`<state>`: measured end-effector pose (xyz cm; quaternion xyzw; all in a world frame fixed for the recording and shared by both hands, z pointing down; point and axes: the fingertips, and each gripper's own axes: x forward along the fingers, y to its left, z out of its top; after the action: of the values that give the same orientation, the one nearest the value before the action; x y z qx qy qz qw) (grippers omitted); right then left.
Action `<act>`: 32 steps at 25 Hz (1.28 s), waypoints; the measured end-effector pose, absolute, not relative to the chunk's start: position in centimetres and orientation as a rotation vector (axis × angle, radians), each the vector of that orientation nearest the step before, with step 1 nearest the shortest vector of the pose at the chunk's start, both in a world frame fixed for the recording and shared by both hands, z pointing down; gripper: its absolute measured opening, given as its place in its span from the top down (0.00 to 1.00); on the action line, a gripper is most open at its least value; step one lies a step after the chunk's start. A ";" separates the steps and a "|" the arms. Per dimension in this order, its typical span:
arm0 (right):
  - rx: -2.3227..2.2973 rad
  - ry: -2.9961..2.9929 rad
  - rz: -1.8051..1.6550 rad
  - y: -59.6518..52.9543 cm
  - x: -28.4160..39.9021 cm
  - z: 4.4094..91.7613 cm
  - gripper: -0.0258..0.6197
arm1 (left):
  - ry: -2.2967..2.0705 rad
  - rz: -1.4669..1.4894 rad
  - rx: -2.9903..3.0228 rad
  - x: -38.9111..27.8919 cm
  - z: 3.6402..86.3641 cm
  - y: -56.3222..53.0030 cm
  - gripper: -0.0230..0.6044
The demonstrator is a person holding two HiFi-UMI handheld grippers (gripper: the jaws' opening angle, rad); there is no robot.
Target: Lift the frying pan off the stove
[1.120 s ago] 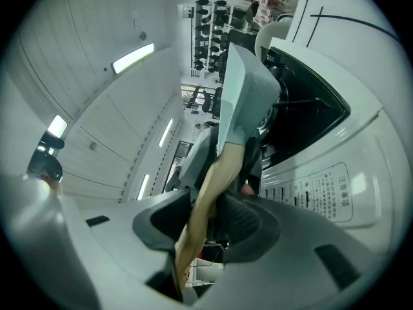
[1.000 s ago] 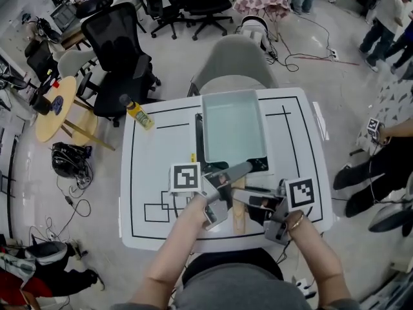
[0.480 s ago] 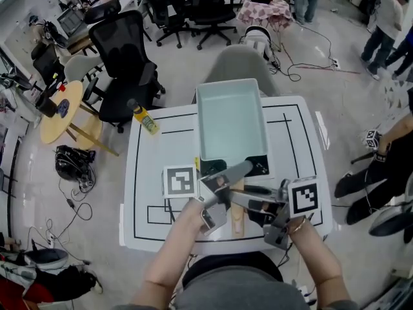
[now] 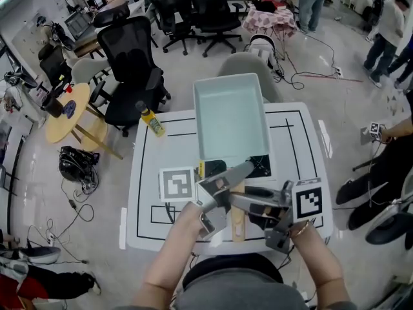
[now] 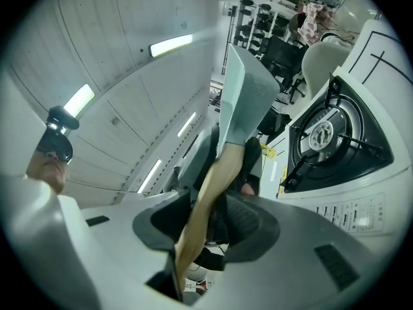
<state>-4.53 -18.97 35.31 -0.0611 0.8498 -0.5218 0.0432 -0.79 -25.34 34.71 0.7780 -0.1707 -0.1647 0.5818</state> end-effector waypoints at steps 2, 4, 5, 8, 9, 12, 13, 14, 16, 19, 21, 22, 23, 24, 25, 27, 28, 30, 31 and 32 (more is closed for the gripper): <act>-0.184 2.603 -1.586 -18.8 -4.7 35.2 0.71 | -0.401 -0.390 1.823 -1.0 34.5 -25.1 0.71; -0.183 2.608 -1.579 -18.5 -4.8 35.0 0.71 | -0.400 -0.394 1.827 -1.1 34.2 -24.9 0.71; -0.182 2.609 -1.576 -18.4 -4.8 34.8 0.71 | -0.401 -0.394 1.831 -1.1 34.1 -24.7 0.71; -0.178 2.606 -1.572 -18.0 -4.6 34.5 0.71 | -0.405 -0.391 1.837 -1.0 33.8 -24.3 0.71; -0.176 2.604 -1.571 -17.9 -4.6 34.4 0.71 | -0.406 -0.391 1.837 -1.0 33.7 -24.2 0.71; -0.177 2.604 -1.564 -17.6 -4.6 34.4 0.71 | -0.404 -0.394 1.841 -0.9 33.6 -23.9 0.71; -0.179 2.605 -1.562 -17.5 -4.7 34.5 0.71 | -0.405 -0.393 1.840 -1.0 33.6 -23.8 0.71; -0.179 2.606 -1.561 -17.5 -4.8 34.5 0.71 | -0.409 -0.390 1.839 -1.0 33.7 -23.8 0.71; -0.178 2.605 -1.558 -17.4 -4.8 34.4 0.71 | -0.410 -0.388 1.844 -1.1 33.6 -23.7 0.71; -0.176 2.602 -1.559 -17.4 -4.6 34.3 0.71 | -0.408 -0.388 1.848 -0.8 33.6 -23.7 0.71; -0.174 2.601 -1.560 -17.2 -4.5 34.3 0.71 | -0.412 -0.383 1.846 -0.7 33.6 -23.6 0.71; -0.174 2.601 -1.559 -17.2 -4.4 34.3 0.71 | -0.412 -0.382 1.846 -0.7 33.6 -23.5 0.71; -0.173 2.602 -1.557 -17.2 -4.4 34.2 0.71 | -0.410 -0.384 1.846 -0.6 33.5 -23.5 0.71; -0.173 2.604 -1.555 -17.1 -4.4 34.1 0.71 | -0.408 -0.385 1.847 -0.5 33.4 -23.4 0.71; -0.173 2.606 -1.553 -17.1 -4.4 34.0 0.71 | -0.406 -0.386 1.850 -0.5 33.3 -23.4 0.71; -0.177 2.608 -1.551 -17.0 -4.4 34.0 0.71 | -0.402 -0.391 1.849 -0.5 33.1 -23.3 0.71; -0.179 2.608 -1.551 -17.1 -4.4 34.0 0.71 | -0.401 -0.392 1.847 -0.5 33.1 -23.3 0.71; -0.181 2.607 -1.551 -17.1 -4.3 34.0 0.71 | -0.402 -0.390 1.849 -0.5 33.2 -23.4 0.71; -0.182 2.607 -1.551 -17.1 -4.3 34.1 0.71 | -0.402 -0.389 1.850 -0.5 33.3 -23.4 0.71; -0.182 2.607 -1.552 -17.1 -4.3 34.2 0.71 | -0.401 -0.389 1.850 -0.5 33.4 -23.4 0.71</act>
<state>-4.28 -17.12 34.16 -0.0598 0.8567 -0.5098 0.0510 -0.48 -23.45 33.38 0.7876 -0.1709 -0.1656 0.5684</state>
